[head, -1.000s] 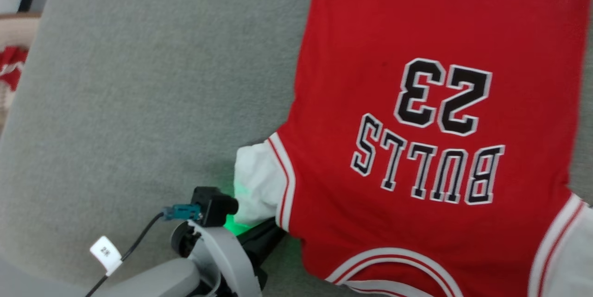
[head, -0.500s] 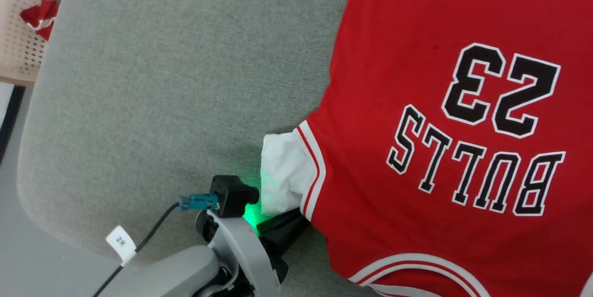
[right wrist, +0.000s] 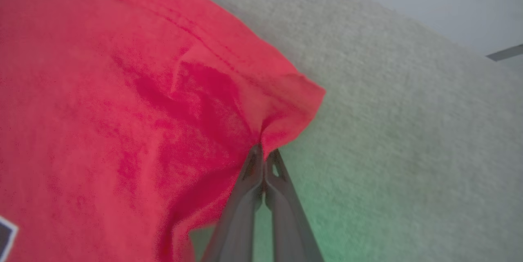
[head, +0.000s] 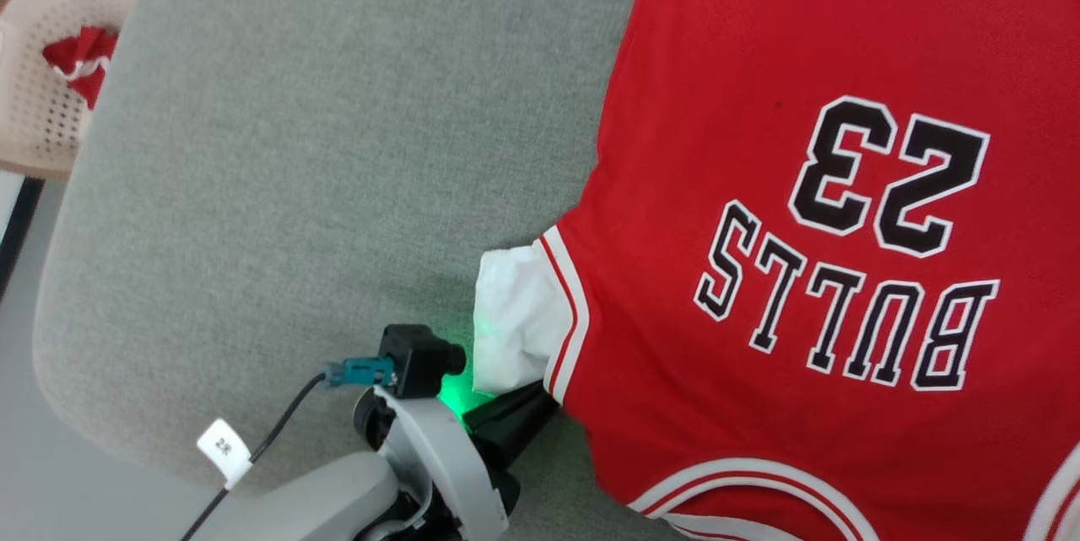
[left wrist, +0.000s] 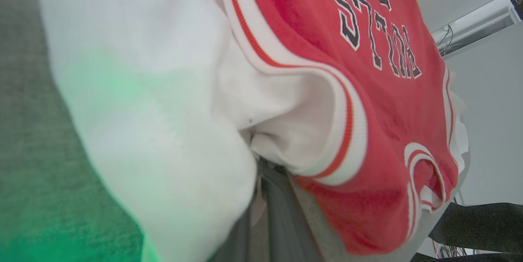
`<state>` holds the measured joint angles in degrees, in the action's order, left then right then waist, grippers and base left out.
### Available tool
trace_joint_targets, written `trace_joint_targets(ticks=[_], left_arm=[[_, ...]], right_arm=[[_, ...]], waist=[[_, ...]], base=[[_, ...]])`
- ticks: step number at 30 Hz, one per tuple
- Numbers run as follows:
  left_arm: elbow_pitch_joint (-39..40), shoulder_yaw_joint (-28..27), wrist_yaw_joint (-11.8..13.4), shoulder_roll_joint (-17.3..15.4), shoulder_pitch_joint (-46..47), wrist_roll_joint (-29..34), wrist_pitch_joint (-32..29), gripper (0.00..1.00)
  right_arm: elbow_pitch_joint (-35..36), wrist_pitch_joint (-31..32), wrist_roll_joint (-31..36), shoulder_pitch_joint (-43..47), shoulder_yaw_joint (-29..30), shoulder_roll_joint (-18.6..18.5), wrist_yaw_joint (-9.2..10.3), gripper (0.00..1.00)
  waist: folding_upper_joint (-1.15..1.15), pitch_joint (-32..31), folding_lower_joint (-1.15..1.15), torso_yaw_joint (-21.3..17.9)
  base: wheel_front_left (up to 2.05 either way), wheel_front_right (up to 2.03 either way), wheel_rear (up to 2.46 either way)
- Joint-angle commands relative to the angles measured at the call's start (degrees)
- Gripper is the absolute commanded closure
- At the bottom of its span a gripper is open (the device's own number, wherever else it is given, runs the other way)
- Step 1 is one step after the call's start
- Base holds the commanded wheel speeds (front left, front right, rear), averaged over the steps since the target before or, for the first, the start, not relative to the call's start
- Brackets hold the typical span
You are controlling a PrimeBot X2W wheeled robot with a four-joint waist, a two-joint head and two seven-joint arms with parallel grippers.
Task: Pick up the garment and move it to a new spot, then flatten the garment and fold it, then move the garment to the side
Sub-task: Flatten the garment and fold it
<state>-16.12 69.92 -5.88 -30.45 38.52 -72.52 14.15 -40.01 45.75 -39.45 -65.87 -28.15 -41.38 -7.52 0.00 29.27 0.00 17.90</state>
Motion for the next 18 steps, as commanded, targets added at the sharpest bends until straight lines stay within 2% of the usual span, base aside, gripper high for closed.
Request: trace_joint_targets(ticks=[1,5,12,18], left_arm=[[-5.4,-0.5,2.0,-1.7,-2.4,-1.6,-0.5,1.00],[-4.8,-1.2,2.2,-3.3,-4.6,-1.7,-0.1,1.00],[-3.6,-2.3,3.2,-4.6,-6.9,-0.9,0.6,1.00],[-2.7,-5.2,3.6,-5.2,-8.3,-0.3,0.9,1.00]], right_arm=[[2.1,-0.9,-2.0,3.5,-1.7,-2.2,0.07,1.00],[9.7,-2.9,-7.6,11.5,-3.8,-7.6,0.07,1.00],[25.2,-3.6,-17.7,29.8,-2.9,-17.4,0.07,1.00],[36.3,-5.6,-23.8,47.7,0.5,-21.8,0.07,1.00]], waist=[[0.00,-3.8,0.00,-0.9],[0.00,-7.9,0.00,-2.6],[0.00,-12.1,0.00,-6.7],[0.00,-13.4,0.00,-9.9]], base=[[0.00,0.00,0.00],[0.00,0.00,0.00],[0.00,0.00,0.00],[0.00,0.00,0.00]])
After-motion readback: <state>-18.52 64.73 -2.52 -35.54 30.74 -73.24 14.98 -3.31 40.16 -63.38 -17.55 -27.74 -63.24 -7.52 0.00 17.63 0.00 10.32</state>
